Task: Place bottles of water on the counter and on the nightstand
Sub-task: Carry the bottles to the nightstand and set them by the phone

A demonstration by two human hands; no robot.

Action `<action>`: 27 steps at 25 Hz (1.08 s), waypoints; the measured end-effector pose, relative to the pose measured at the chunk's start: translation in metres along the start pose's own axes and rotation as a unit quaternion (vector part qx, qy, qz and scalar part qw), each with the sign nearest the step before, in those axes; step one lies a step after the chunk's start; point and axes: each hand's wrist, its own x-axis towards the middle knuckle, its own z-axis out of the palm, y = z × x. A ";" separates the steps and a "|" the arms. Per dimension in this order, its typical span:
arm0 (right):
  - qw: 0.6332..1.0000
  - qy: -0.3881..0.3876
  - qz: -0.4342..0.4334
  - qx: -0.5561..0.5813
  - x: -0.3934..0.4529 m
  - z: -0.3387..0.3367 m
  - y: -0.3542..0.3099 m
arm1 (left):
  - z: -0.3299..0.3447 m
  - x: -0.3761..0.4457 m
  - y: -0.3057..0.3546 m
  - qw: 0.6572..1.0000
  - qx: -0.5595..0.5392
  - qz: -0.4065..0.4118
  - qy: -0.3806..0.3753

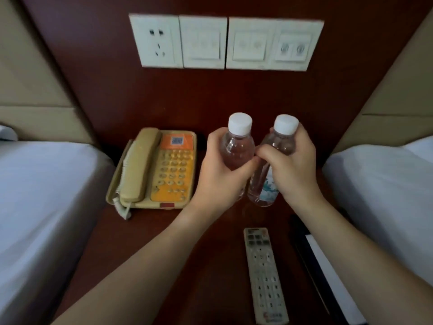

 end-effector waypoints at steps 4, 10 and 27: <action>0.999 -0.016 -0.030 0.013 -0.007 0.001 0.033 | 0.001 -0.004 -0.040 1.000 -0.008 0.022 -0.001; 0.994 -0.106 -0.005 -0.007 -0.019 -0.021 0.047 | -0.008 -0.012 -0.064 0.997 0.065 0.015 -0.045; 0.966 -0.048 0.025 -0.253 0.008 0.000 0.084 | -0.019 0.019 -0.093 0.976 0.201 -0.035 -0.077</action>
